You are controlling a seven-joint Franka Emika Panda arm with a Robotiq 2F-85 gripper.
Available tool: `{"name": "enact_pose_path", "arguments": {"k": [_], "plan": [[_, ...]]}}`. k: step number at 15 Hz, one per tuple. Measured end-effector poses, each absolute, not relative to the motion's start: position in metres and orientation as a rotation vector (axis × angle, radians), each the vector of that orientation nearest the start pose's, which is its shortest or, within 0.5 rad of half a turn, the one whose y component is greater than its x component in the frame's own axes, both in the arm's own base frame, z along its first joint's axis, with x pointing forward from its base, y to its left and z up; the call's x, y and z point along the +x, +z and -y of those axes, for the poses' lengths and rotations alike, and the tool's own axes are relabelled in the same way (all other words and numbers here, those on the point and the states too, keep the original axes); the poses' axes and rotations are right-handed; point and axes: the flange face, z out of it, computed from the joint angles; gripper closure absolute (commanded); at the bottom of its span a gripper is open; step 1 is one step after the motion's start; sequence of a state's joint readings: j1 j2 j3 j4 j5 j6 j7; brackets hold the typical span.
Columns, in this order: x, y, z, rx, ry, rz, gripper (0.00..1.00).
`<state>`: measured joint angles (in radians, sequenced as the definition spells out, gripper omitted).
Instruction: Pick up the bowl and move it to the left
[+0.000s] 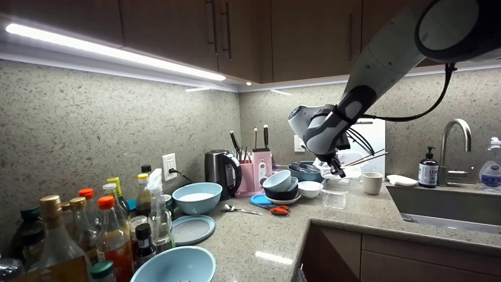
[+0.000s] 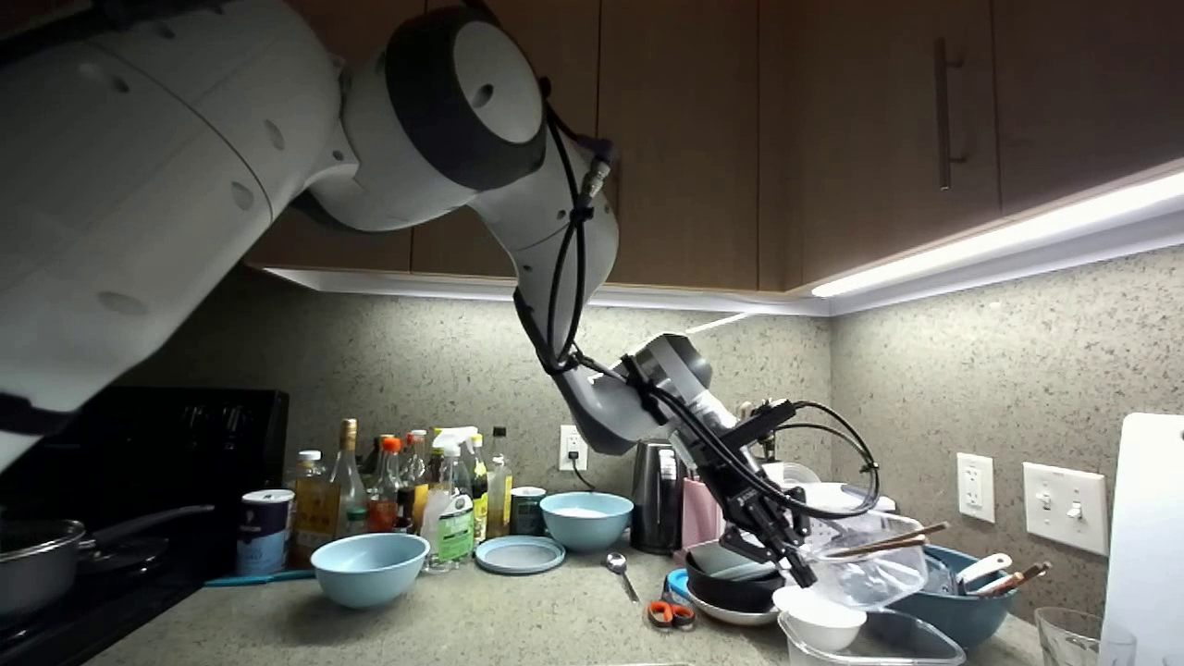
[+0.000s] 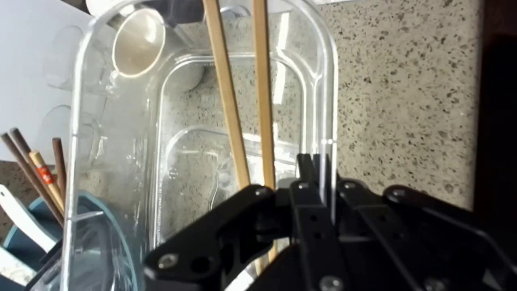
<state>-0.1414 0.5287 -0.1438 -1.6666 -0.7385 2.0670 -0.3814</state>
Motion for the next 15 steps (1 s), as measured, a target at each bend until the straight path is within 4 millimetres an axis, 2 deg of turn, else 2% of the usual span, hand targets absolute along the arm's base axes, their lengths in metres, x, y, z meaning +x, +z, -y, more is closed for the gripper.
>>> {"name": "enact_pose_path", "arguments": {"k": [2, 4, 9, 15], "plan": [[0.632, 0.297, 0.241, 2.463, -0.466, -0.577, 0.94], [0.630, 0.292, 0.252, 2.482, -0.473, -0.552, 0.94], [0.637, 0.290, 0.245, 2.450, -0.454, -0.604, 0.94], [0.651, 0.294, 0.243, 2.321, -0.485, -0.979, 0.94]]}}
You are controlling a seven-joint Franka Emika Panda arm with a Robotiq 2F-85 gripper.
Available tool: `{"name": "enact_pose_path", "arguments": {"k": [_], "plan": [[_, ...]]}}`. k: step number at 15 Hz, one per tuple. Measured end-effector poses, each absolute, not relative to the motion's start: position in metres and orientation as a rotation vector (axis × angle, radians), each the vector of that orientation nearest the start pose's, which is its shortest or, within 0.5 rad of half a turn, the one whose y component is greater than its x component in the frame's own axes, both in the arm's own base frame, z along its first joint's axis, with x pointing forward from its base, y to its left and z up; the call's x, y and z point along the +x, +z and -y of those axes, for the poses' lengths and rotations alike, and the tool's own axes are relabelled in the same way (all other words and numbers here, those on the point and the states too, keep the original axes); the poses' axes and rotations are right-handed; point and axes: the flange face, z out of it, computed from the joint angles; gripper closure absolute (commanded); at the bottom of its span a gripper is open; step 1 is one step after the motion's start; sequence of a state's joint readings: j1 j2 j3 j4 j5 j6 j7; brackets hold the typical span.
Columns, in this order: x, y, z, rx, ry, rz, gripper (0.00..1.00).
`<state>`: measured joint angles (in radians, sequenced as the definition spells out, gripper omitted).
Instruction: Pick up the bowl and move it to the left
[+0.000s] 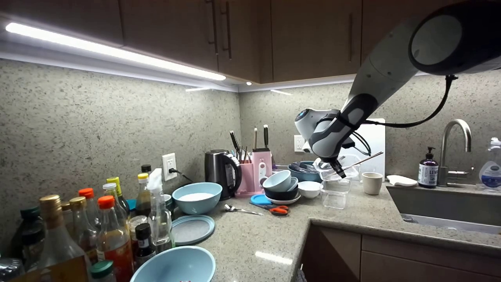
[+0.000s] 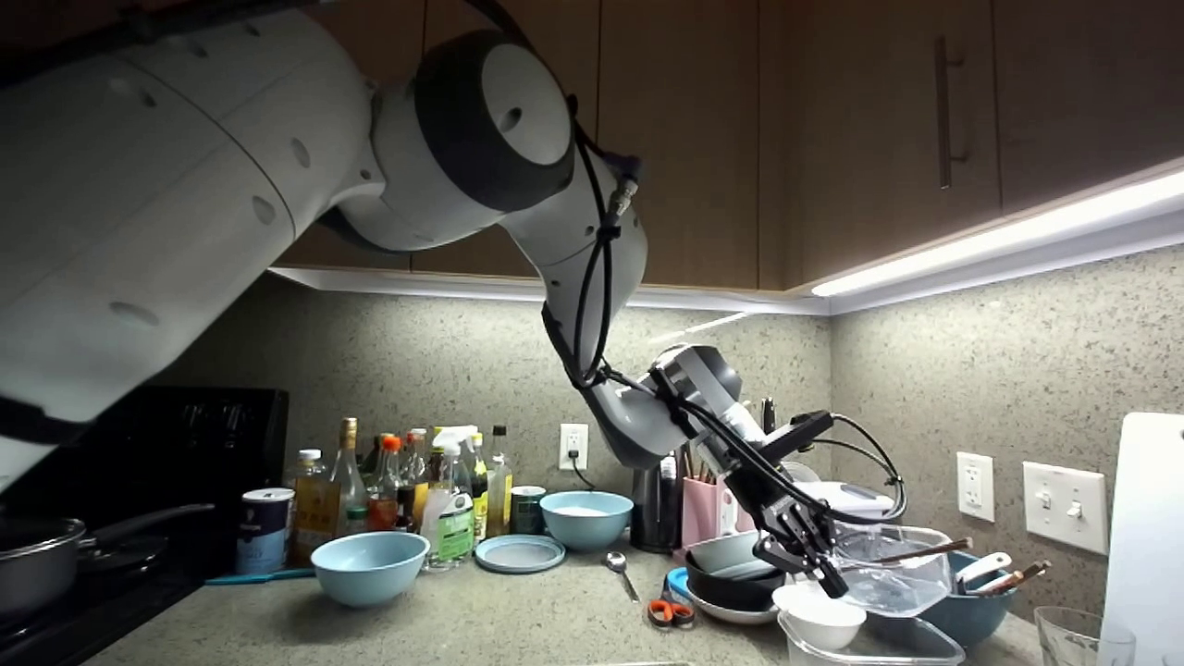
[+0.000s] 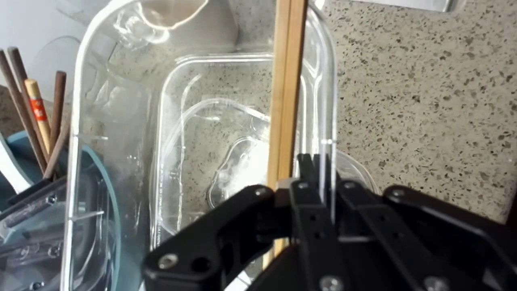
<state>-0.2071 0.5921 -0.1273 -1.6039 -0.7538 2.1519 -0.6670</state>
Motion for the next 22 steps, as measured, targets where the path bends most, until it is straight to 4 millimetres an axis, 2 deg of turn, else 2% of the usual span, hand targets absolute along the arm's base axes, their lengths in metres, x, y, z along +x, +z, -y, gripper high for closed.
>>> {"name": "enact_pose_path", "arguments": {"k": [2, 6, 12, 17, 22], "plan": [[0.654, 0.293, 0.242, 2.344, -0.541, -0.984, 0.94], [0.657, 0.292, 0.233, 2.511, -0.592, -0.753, 0.94], [0.675, 0.293, 0.221, 2.721, -0.537, -0.416, 0.94], [0.679, 0.290, 0.222, 2.727, -0.530, -0.356, 0.95], [0.676, 0.284, 0.222, 2.688, -0.517, -0.003, 0.95]]}}
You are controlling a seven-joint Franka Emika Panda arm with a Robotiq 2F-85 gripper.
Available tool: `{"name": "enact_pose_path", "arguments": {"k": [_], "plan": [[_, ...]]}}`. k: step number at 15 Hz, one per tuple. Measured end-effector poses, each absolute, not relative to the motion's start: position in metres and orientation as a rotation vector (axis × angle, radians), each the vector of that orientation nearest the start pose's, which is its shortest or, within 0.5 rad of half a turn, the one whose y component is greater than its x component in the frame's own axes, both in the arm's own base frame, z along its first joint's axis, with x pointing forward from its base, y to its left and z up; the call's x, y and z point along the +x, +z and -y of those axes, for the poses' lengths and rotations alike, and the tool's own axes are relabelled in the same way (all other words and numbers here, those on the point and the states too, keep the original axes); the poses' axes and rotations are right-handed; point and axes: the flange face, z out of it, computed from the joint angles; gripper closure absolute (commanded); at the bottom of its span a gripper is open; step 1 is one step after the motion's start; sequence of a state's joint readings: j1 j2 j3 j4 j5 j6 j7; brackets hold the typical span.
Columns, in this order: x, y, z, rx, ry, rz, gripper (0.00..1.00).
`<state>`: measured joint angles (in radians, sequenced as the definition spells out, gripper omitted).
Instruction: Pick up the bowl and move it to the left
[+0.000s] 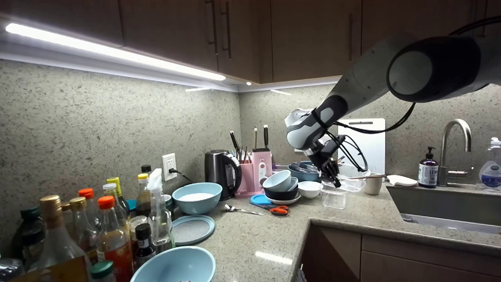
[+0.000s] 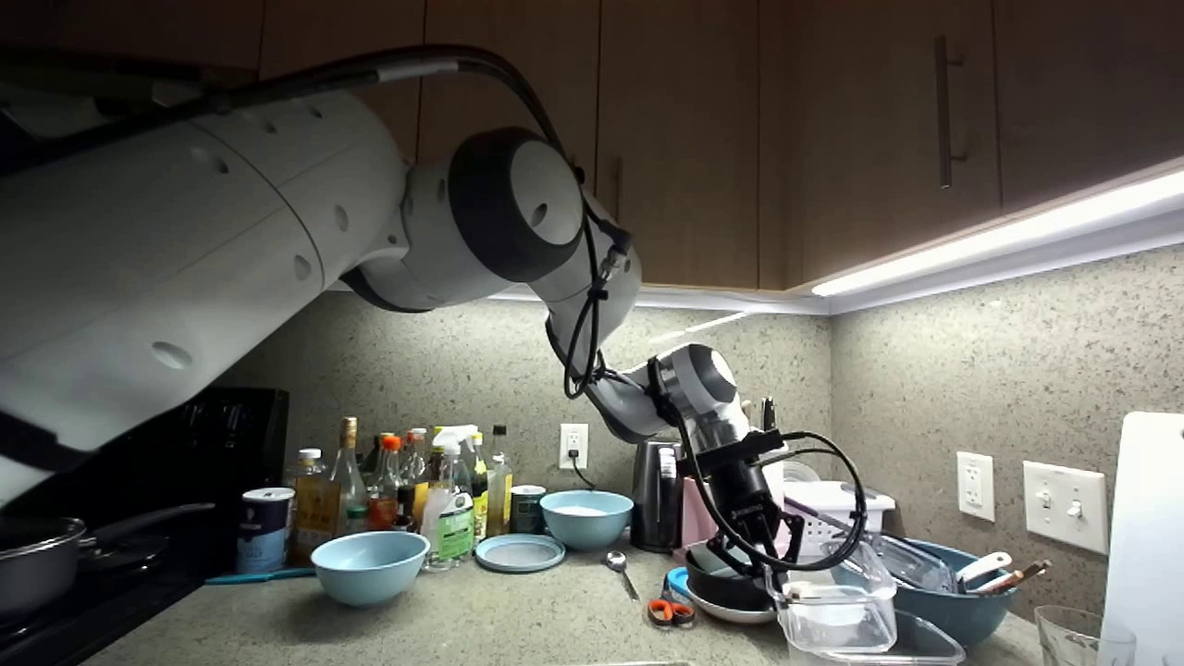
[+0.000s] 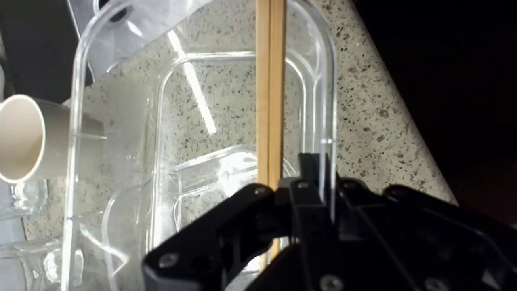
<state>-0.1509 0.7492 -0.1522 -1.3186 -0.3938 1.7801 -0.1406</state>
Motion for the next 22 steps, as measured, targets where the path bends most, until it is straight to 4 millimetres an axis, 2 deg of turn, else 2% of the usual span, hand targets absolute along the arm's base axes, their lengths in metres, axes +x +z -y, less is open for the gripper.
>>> {"name": "enact_pose_path", "arguments": {"k": [5, 9, 17, 22], "plan": [[0.671, 0.267, 0.235, -3.475, 0.786, -0.246, 0.95], [0.671, 0.257, 0.248, -3.436, 0.825, -0.303, 0.95], [0.707, 0.273, 0.253, -3.525, 0.452, 0.356, 0.95], [0.714, 0.276, 0.263, -3.443, 0.358, 0.766, 0.95]]}}
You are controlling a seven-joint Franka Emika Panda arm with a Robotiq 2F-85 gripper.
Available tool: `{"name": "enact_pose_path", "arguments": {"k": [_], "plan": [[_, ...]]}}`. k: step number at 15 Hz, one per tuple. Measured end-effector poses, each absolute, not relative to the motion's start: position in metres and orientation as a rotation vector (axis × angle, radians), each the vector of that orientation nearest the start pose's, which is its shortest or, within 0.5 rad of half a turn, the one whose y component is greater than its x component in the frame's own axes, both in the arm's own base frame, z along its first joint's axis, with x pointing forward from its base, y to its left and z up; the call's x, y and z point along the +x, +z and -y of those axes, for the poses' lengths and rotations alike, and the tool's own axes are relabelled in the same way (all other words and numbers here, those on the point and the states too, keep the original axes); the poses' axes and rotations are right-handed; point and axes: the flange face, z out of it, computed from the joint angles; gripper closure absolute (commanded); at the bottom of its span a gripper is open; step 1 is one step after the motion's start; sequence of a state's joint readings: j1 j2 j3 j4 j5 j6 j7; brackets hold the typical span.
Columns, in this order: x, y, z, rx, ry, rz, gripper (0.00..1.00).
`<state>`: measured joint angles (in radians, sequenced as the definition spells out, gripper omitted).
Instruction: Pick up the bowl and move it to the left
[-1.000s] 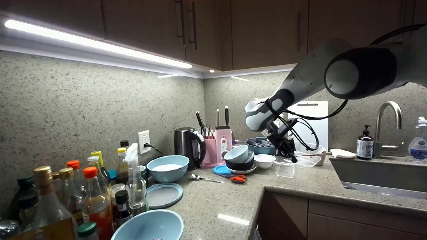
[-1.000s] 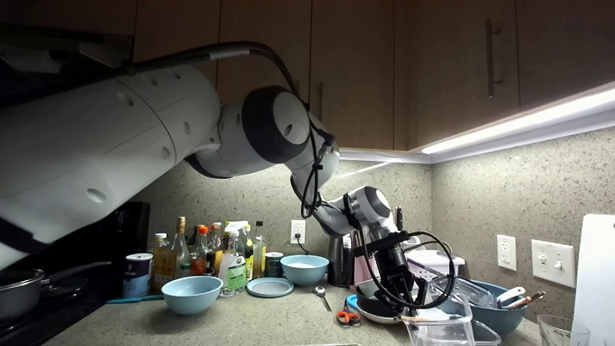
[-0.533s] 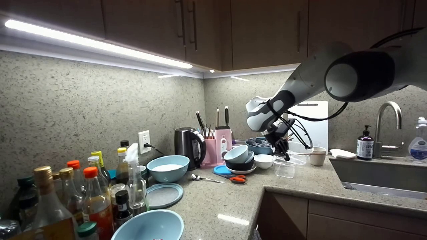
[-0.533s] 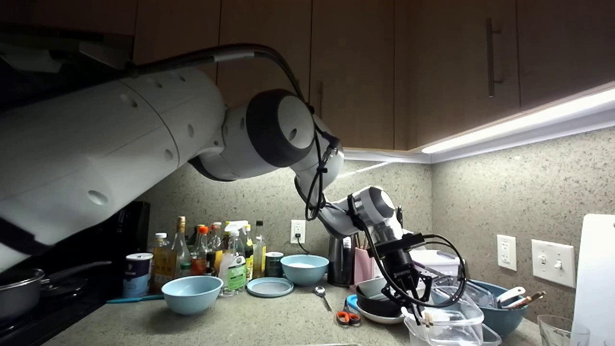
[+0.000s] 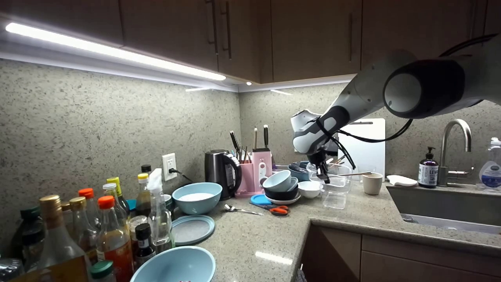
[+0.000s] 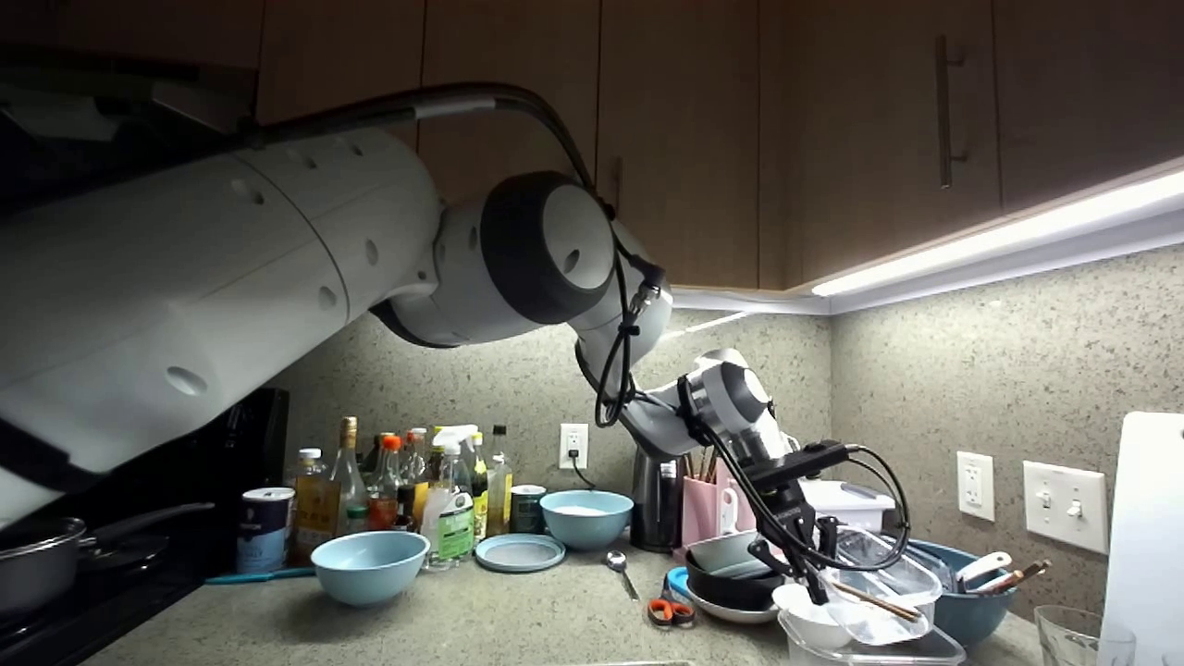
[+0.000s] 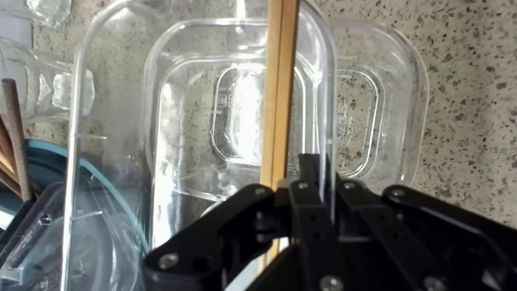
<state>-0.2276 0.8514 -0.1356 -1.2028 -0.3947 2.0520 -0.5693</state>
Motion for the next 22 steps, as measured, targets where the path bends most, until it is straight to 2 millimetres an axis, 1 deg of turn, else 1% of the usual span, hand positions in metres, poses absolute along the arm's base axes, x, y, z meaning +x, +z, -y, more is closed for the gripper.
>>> {"name": "enact_pose_path", "arguments": {"k": [2, 4, 7, 10, 11, 12, 14, 21, 22], "plan": [[0.711, 0.274, 0.266, -3.381, 0.383, 0.863, 0.95], [0.706, 0.270, 0.267, -3.321, 0.455, 0.920, 0.95], [0.698, 0.272, 0.265, -3.260, 0.603, 0.904, 0.96], [0.694, 0.275, 0.262, -3.232, 0.678, 0.878, 0.96], [0.694, 0.275, 0.261, -3.229, 0.685, 0.877, 0.70], [0.694, 0.275, 0.261, -3.227, 0.688, 0.876, 0.68], [0.693, 0.274, 0.261, -3.222, 0.699, 0.873, 0.57], [0.692, 0.270, 0.260, -3.212, 0.715, 0.871, 0.11], [0.692, 0.270, 0.260, -3.212, 0.715, 0.871, 0.30]]}}
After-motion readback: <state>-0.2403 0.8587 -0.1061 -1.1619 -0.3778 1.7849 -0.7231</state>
